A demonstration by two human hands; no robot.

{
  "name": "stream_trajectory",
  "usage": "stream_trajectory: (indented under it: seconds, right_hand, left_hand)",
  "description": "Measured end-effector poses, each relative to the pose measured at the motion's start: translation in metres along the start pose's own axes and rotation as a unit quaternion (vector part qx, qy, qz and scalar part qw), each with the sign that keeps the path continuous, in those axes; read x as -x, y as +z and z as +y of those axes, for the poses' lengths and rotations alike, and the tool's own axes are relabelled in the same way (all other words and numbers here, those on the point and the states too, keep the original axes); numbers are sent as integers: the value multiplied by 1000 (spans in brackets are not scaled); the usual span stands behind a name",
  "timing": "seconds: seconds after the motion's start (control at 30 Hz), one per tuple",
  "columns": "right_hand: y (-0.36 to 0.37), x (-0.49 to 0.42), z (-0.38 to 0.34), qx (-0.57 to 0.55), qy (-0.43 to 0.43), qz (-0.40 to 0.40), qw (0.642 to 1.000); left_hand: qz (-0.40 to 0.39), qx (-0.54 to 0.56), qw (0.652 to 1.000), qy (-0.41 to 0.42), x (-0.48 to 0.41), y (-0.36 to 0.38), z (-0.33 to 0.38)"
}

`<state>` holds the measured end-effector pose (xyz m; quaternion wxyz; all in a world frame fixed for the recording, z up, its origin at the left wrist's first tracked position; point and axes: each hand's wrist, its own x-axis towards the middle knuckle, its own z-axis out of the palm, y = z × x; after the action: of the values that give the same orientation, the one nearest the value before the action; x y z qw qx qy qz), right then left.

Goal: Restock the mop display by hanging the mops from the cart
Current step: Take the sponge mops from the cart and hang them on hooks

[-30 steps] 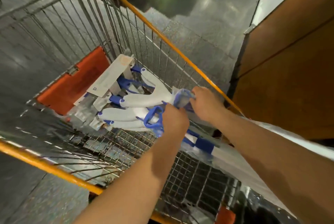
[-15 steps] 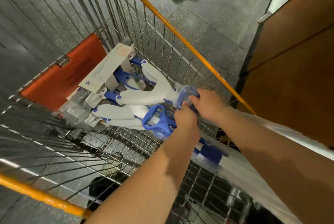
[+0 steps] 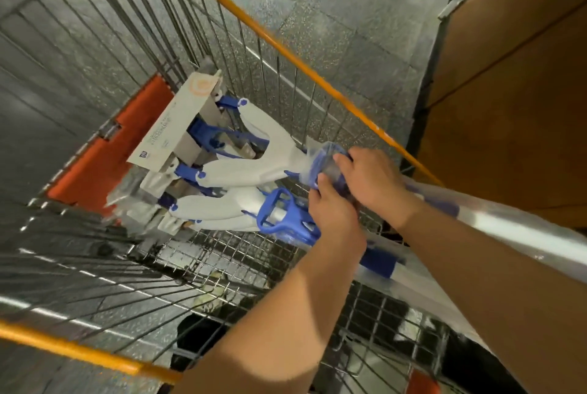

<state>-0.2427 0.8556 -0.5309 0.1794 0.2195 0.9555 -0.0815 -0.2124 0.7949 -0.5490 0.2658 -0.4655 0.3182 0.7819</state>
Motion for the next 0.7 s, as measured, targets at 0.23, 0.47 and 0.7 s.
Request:
stream_trajectory:
  seconds: [0.23,0.47,0.7]
  right_hand:
    - [-64,34,-46,87,-10,107,990]
    - [-103,87,-67,163,10,192,968]
    - [-133,154,-80,18,53,253,966]
  left_hand:
    - [-69,10,998,2,54,2,42]
    - [-154,4,988,33,114,-11,72]
    - [-223,-28,972,68,173,-28,85]
